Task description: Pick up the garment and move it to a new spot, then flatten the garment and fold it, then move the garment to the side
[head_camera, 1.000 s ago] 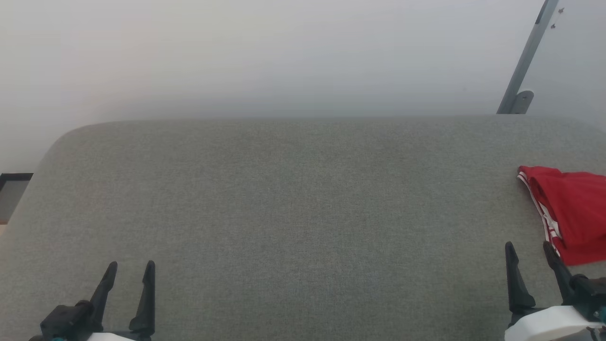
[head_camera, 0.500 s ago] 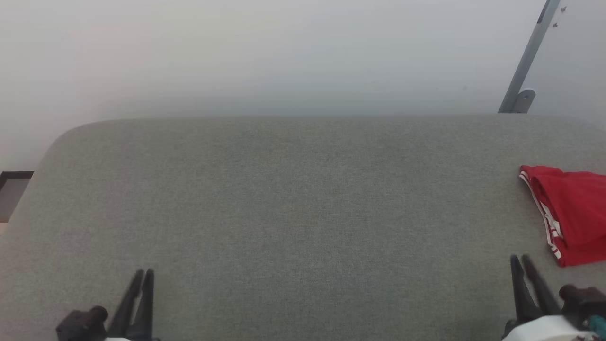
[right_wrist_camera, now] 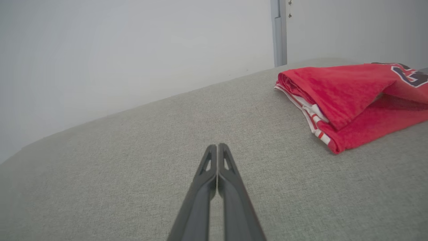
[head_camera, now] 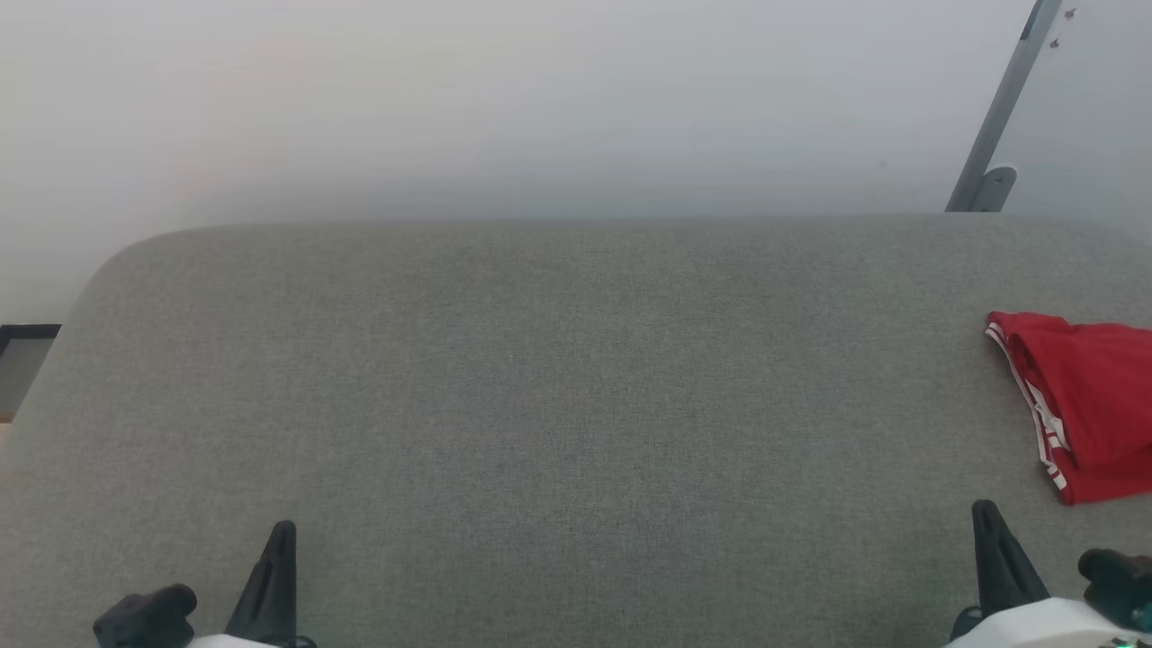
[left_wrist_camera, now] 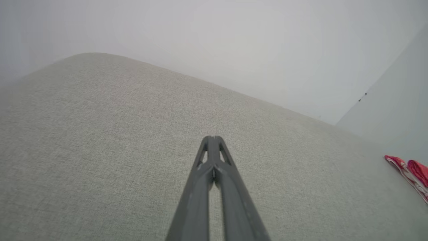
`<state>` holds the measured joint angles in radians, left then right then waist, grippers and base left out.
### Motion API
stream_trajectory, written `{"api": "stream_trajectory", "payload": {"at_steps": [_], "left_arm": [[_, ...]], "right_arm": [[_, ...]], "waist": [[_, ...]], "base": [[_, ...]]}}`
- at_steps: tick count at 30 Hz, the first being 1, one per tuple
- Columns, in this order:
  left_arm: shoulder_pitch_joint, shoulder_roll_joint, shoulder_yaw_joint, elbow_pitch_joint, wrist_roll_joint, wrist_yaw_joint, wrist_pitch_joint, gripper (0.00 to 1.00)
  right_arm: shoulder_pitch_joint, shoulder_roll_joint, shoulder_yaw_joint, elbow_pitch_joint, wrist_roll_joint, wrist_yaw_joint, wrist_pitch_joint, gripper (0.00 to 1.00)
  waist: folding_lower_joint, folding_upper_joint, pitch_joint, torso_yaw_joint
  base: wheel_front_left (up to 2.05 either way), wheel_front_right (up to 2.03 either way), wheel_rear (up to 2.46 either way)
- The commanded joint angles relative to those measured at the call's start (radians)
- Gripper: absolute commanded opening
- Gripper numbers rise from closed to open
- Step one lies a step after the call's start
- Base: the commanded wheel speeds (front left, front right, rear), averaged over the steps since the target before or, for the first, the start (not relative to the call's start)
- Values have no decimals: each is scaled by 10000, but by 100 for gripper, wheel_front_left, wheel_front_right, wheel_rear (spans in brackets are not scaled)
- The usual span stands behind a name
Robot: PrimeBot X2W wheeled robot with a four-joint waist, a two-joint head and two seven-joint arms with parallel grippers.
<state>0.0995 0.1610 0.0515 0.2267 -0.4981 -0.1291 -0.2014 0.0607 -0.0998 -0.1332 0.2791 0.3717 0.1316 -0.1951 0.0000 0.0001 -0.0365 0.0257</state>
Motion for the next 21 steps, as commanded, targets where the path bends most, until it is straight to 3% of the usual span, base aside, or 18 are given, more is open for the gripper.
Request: {"api": "stream_trajectory", "payload": {"at_steps": [1,21], "left_arm": [[-298,60,83,-134,-341,-3,95,0],[-810,-246,230,-62,-3224,-7,910,0]], "right_arm": [[-283,-43,-4,-191,387,-2,72,0],[-670,101,67,-263,3603,-4,864,0]], "waist": [[0,-1,4,-2],[0,-1,73,-48]], "base": [[0,0,0],[0,0,0]]}}
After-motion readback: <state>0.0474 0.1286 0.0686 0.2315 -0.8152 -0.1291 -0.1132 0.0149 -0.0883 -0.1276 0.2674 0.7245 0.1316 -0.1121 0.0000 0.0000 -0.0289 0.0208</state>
